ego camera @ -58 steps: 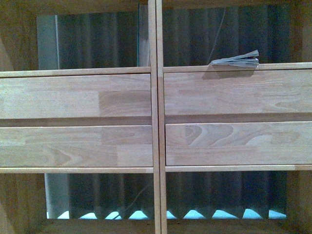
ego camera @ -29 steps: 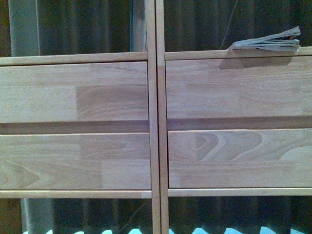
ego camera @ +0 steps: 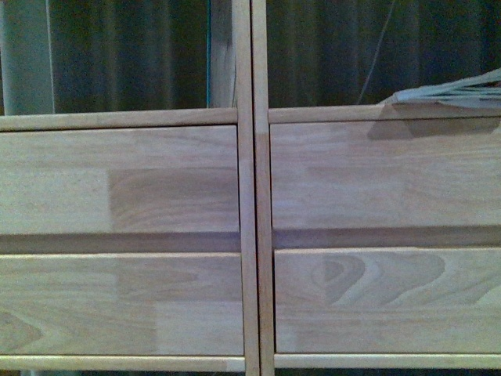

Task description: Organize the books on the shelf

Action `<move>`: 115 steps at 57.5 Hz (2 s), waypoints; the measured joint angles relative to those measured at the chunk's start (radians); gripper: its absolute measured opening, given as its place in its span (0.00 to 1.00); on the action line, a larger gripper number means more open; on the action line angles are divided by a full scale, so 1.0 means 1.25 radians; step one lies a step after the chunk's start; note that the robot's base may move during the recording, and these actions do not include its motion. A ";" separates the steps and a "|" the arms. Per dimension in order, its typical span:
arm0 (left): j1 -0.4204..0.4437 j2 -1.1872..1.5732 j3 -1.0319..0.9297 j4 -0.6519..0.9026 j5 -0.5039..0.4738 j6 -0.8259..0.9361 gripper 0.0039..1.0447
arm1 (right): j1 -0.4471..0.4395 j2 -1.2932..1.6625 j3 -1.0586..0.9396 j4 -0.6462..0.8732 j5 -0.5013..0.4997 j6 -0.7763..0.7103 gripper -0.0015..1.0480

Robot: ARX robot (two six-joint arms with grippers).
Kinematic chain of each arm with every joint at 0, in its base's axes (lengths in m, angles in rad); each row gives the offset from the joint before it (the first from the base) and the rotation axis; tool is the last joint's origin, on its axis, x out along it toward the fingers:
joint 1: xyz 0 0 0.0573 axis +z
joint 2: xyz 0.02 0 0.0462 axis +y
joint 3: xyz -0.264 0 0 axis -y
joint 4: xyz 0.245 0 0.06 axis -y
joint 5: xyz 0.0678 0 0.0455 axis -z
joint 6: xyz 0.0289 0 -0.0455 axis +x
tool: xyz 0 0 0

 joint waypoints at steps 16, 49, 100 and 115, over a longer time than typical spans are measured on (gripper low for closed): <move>0.000 0.000 0.000 0.000 0.000 0.000 0.93 | 0.000 0.000 0.000 0.000 0.000 0.000 0.93; 0.000 0.000 0.000 0.000 0.000 0.000 0.93 | -0.095 0.533 0.237 0.238 -0.266 0.400 0.93; 0.000 0.000 0.000 0.000 0.000 0.000 0.93 | -0.034 1.269 0.804 0.429 -0.131 0.905 0.93; 0.000 0.000 0.000 0.000 0.000 0.000 0.93 | -0.036 1.296 0.849 0.394 -0.113 0.907 0.93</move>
